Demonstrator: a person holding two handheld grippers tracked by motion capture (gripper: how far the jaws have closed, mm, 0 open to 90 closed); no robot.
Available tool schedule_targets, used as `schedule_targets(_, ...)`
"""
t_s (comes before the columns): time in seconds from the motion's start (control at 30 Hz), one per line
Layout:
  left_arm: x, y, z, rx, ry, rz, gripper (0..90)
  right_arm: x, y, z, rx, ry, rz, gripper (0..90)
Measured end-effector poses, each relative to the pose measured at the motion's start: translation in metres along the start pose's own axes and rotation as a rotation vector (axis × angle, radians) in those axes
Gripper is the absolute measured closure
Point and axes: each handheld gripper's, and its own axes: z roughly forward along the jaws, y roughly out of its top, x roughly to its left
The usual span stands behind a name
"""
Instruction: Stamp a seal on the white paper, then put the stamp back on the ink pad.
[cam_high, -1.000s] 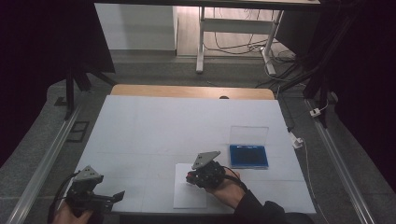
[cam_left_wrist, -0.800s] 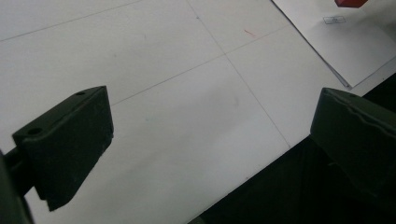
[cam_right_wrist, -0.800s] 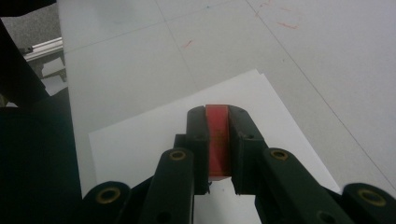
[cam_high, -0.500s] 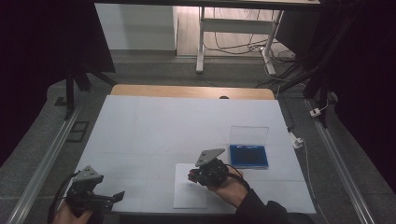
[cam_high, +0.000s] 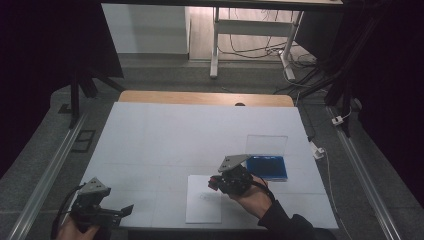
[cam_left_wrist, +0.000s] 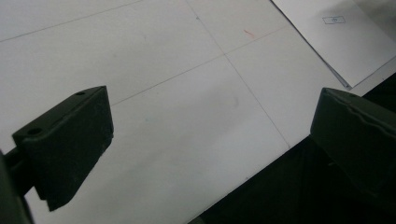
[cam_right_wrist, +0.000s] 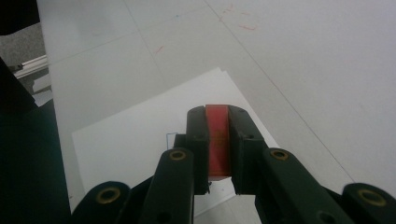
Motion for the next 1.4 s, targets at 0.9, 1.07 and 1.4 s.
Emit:
schedule_targets(0.9, 0.000, 0.000, 0.000, -0.003, -0.003, 0.000, 0.0, -0.038, -0.015, -0.030, -0.024, -0.108, 0.090, 80.2)
schedule_targets(1.07, 0.000, 0.000, 0.000, -0.004, -0.003, 0.002, 0.0, -0.044, -0.018, -0.035, -0.028, -0.126, 0.110, 80.2)
schedule_targets(1.4, 0.000, 0.000, -0.001, -0.006, -0.006, 0.002, 0.0, -0.057, -0.025, -0.045, -0.036, -0.165, 0.141, 80.2)
